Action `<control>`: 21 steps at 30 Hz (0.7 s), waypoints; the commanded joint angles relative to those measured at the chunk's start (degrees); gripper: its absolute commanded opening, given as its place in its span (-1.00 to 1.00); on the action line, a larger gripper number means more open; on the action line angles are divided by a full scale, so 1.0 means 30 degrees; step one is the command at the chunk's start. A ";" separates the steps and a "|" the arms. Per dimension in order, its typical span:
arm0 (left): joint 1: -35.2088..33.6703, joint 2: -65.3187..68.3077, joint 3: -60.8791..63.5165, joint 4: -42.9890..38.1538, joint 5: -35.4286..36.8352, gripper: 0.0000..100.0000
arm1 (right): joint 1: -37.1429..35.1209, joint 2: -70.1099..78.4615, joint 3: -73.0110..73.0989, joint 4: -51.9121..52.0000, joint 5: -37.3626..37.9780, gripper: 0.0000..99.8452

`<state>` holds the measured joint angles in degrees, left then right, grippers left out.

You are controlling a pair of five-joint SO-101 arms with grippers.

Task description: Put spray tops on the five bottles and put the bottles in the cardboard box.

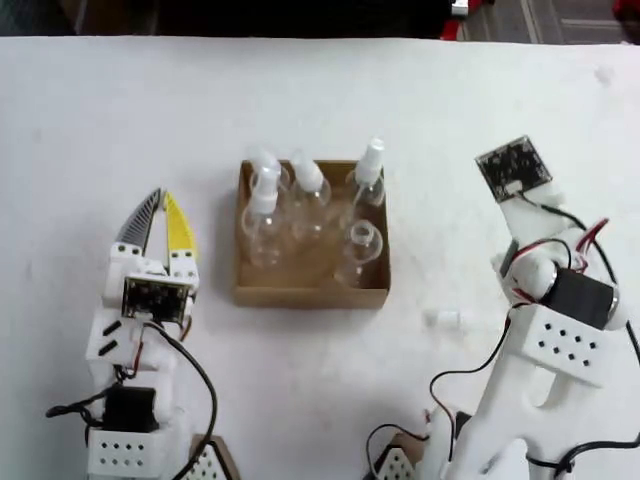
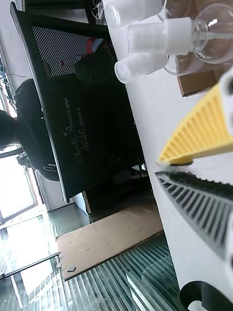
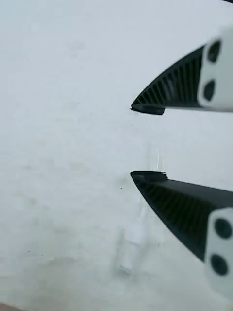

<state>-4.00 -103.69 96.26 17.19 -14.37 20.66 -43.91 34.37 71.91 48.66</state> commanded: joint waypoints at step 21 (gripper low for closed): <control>-0.0308 -0.0366 -0.0088 -0.0352 -0.0088 -0.96 | -0.1011 -0.0161 0.1348 0.1421 0.0674 -0.66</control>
<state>-4.35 -103.69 96.26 17.19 -14.37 22.95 -43.82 38.77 72.09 49.98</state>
